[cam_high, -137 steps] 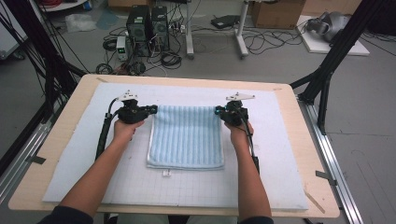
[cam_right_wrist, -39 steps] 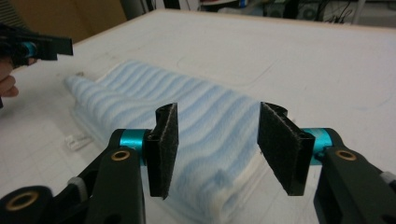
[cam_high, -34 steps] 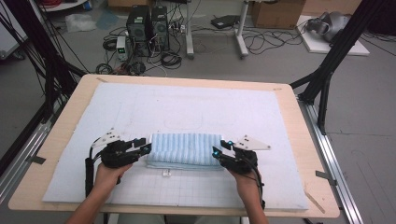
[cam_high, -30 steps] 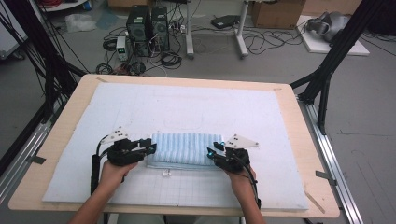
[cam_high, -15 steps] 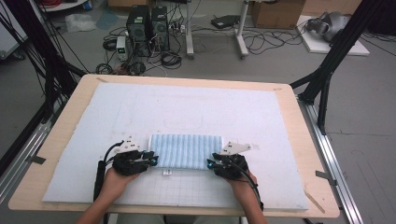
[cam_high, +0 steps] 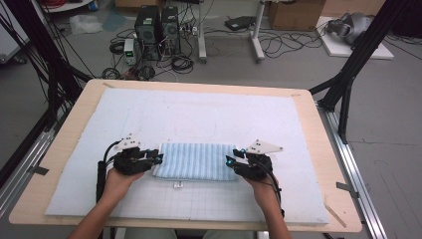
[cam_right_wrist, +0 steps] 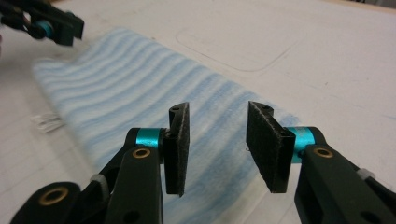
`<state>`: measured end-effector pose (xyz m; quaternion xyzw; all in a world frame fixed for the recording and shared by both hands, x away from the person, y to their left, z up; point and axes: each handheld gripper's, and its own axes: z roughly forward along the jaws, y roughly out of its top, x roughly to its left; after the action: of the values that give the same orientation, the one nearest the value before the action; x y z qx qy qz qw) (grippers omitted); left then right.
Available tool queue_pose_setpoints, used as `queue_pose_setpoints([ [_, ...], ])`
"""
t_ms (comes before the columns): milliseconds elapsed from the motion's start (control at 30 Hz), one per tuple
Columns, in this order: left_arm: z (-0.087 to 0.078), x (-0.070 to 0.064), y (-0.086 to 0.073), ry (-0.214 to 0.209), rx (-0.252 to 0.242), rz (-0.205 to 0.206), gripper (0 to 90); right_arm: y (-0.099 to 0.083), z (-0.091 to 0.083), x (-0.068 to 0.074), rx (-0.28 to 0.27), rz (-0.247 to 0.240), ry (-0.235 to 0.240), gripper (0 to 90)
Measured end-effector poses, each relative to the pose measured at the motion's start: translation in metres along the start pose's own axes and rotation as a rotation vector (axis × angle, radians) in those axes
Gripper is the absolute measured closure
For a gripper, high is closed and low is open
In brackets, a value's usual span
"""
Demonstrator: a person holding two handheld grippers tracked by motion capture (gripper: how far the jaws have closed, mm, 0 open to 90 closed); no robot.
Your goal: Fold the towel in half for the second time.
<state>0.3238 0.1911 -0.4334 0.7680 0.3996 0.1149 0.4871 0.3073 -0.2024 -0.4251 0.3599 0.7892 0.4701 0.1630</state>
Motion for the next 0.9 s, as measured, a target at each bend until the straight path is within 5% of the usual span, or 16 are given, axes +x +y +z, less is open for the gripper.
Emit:
queue_pose_setpoints([
  [100, 0.012, 0.006, 0.005, 0.012, 0.028, 0.001, 66.6, 0.000, 0.016, -0.006, 0.055, -0.005, -0.015, 60.4],
  [233, 0.024, 0.004, 0.003, 0.052, 0.107, 0.061, 66.0, -0.005, 0.030, -0.012, 0.127, 0.000, -0.030, 60.5],
  [433, 0.023, 0.003, 0.001, 0.068, 0.120, 0.099, 64.2, -0.007, 0.027, -0.018, 0.139, -0.018, -0.048, 57.7],
  [500, 0.018, 0.005, 0.002, 0.060, 0.094, 0.090, 62.6, -0.007, 0.022, -0.017, 0.135, -0.024, -0.065, 52.3],
  [667, -0.003, 0.014, 0.007, 0.002, -0.095, 0.092, 51.8, -0.006, 0.004, -0.015, 0.074, -0.037, -0.081, 36.6],
  [833, -0.020, 0.026, 0.007, 0.005, -0.183, 0.030, 32.0, -0.007, -0.013, -0.014, 0.026, -0.036, -0.124, 18.8],
  [900, -0.027, 0.031, 0.007, 0.020, -0.221, 0.016, 16.8, -0.009, -0.022, -0.017, 0.003, -0.039, -0.137, 15.1],
])
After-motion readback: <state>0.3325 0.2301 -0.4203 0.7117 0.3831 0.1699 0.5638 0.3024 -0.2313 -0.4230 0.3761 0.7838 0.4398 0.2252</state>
